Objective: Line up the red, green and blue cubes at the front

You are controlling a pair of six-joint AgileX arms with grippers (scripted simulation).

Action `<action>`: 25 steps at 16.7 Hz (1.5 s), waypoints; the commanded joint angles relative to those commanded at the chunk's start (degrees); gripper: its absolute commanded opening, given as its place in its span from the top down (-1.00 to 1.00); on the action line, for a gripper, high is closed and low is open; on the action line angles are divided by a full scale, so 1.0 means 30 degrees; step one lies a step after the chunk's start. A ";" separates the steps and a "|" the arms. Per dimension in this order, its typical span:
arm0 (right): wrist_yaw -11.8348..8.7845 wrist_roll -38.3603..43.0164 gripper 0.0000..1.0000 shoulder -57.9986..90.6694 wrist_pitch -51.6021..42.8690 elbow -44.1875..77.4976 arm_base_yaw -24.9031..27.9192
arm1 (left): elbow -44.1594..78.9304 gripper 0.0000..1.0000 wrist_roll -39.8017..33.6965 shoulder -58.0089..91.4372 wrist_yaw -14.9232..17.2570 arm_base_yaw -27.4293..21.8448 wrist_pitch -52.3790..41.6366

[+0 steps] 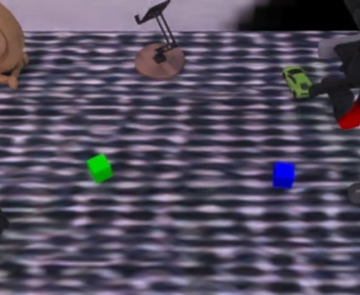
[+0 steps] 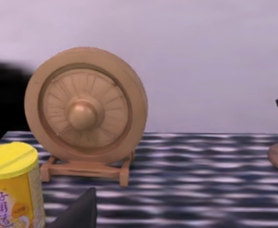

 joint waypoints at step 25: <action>0.0725 2.2093 1.00 -0.0020 -0.1815 0.1436 1.7793 | 0.0000 -1.00 0.0000 0.0000 0.0000 0.0000 0.0000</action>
